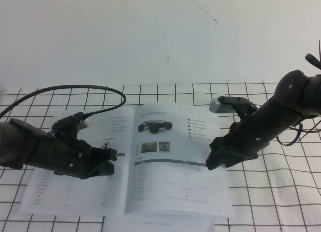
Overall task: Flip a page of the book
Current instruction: Open the closed book
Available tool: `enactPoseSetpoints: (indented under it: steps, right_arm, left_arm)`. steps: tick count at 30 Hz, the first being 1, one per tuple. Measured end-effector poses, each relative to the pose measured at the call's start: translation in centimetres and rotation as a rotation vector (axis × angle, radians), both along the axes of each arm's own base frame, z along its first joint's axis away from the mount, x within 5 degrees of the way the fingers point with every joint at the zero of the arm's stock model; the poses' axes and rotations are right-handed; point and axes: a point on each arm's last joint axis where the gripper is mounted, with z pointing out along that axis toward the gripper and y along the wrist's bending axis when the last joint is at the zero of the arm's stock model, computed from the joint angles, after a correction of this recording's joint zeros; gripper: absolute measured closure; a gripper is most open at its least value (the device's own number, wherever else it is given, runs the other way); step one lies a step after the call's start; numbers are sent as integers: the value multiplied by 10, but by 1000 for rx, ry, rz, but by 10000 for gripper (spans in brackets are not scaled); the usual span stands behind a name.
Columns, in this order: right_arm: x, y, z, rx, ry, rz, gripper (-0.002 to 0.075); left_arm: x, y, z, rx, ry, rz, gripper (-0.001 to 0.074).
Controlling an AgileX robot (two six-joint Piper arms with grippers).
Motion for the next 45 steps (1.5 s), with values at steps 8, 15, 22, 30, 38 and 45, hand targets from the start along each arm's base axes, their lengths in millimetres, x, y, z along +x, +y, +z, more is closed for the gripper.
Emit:
enactPoseSetpoints:
  steps: [8, 15, 22, 30, 38, 45]
  right_arm:
    - [1, 1, -9, 10, 46, -14, 289]
    - [3, 4, -9, 73, 57, -42, 288]
    - [5, 11, -10, 172, 51, -55, 287]
    - [8, 18, -5, 276, 36, -69, 286]
    - [8, 25, 1, 372, 29, -67, 286]
    - [7, 32, 9, 476, 19, -32, 286]
  left_arm:
    - [0, -1, 0, -8, -4, 2, 738]
    - [0, -1, 0, -6, -5, -4, 738]
    - [0, 0, 0, -4, -6, -3, 738]
    - [1, 0, 0, -4, -7, -2, 738]
    - [1, 0, 0, -5, -6, -1, 738]
    - [1, 0, 0, -5, -6, -1, 738]
